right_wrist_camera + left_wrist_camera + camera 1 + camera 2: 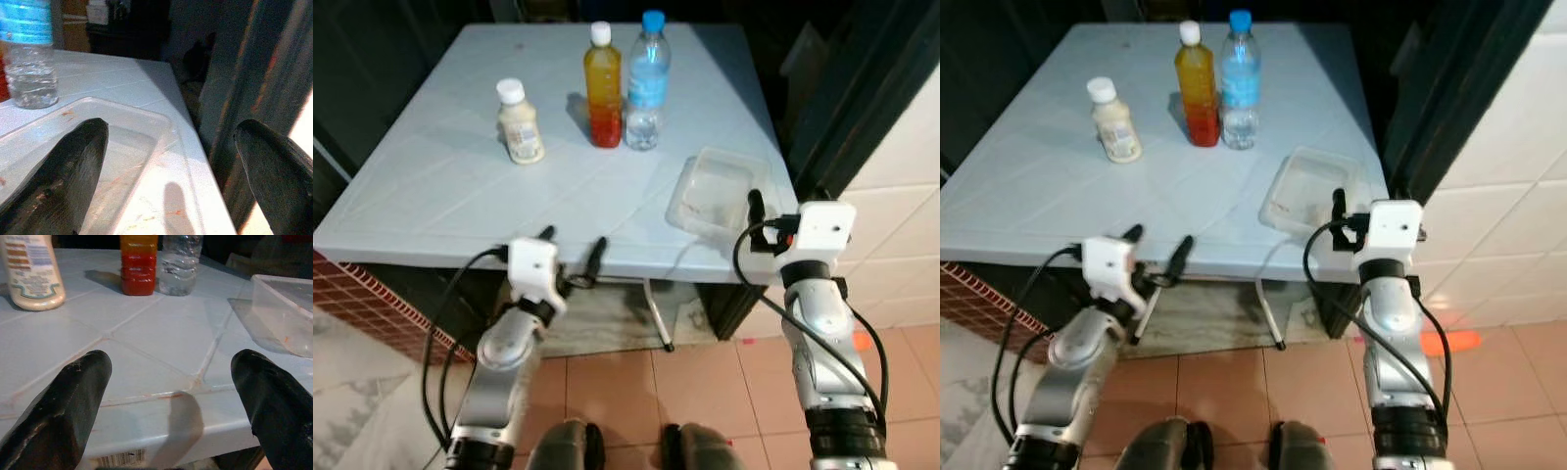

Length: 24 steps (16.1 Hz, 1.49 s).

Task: Restocking fridge

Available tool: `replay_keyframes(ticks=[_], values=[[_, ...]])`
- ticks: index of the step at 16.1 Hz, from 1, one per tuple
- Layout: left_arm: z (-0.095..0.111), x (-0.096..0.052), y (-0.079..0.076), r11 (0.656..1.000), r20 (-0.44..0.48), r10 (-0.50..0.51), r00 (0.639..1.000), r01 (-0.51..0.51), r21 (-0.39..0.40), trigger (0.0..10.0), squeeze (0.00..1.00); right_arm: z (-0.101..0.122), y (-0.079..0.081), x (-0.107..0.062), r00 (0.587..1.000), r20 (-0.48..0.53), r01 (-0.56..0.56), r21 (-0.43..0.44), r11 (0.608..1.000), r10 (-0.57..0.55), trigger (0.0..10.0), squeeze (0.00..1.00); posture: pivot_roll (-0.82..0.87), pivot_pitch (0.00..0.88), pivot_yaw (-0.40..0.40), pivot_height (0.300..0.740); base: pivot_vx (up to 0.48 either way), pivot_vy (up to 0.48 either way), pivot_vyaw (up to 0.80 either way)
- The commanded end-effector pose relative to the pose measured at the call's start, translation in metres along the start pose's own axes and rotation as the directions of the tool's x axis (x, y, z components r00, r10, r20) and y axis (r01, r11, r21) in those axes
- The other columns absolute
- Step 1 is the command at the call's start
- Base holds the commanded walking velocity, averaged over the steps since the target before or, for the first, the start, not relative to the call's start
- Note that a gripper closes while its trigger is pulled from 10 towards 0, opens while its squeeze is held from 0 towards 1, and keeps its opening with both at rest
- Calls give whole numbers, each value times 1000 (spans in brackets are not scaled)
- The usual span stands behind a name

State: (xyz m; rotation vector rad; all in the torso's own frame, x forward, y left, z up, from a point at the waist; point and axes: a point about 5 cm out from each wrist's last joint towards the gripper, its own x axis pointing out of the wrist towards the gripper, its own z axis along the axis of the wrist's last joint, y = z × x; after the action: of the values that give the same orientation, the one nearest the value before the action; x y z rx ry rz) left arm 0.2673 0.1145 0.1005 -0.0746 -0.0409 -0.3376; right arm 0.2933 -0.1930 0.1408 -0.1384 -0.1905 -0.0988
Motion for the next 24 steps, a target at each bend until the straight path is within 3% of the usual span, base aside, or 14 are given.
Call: replay_keyframes(ticks=[1, 3, 5, 7, 11, 15, 19, 24], values=[[2, 0, -3, 1000, 9, -12, 1000, 12, -26, 10000, 0, 6, -5, 2, 1000, 22, 21, -13, 1000, -20, 10000, 0, -27, 122, 63, 740, 0, 0, 0], [3, 1, -4, 1000, 6, -16, 1000, 16, -22, 10000, 0, 9, -10, 3, 998, 27, 48, 0, 999, -48, 10000, 0, -28, 121, 63, 740, 0, 0, 0], [3, 1, -3, 1000, 7, -17, 1000, 17, -10, 10000, 0, 4, -27, 0, 992, -36, 125, 98, 987, -122, 10000, 0, -31, 125, 72, 740, 0, 0, 0], [3, 0, -2, 1000, 5, -17, 1000, 17, -9, 10000, 0, 1, -32, -2, 990, -60, 135, 155, 979, -127, 10000, 0, -35, 125, 75, 740, 0, 0, 0], [3, 4, -3, 1000, 4, -27, 1000, 27, 0, 10000, 0, -1, -23, 1, 997, -66, 46, 225, 973, -32, 10000, 0, -39, 122, 84, 740, 0, 0, 0], [4, 4, -1, 1000, 8, -22, 1000, 22, 9, 10000, 0, 1, -18, 19, 998, -51, 54, 248, 967, -43, 10000, 0, -24, 116, 86, 740, 0, 0, 0], [5, 3, 1, 1000, 6, -9, 1000, 9, 23, 10000, 0, -9, -11, 20, 990, -131, 102, 394, 913, -54, 10000, 0, -11, 120, 86, 740, 0, 0, 0], [6, 2, 3, 1000, 3, -4, 1000, 4, 30, 10000, 0, -12, 1, 22, 991, -133, 68, 437, 897, -11, 10000, 0, -3, 128, 90, 740, 0, 0, 0]])
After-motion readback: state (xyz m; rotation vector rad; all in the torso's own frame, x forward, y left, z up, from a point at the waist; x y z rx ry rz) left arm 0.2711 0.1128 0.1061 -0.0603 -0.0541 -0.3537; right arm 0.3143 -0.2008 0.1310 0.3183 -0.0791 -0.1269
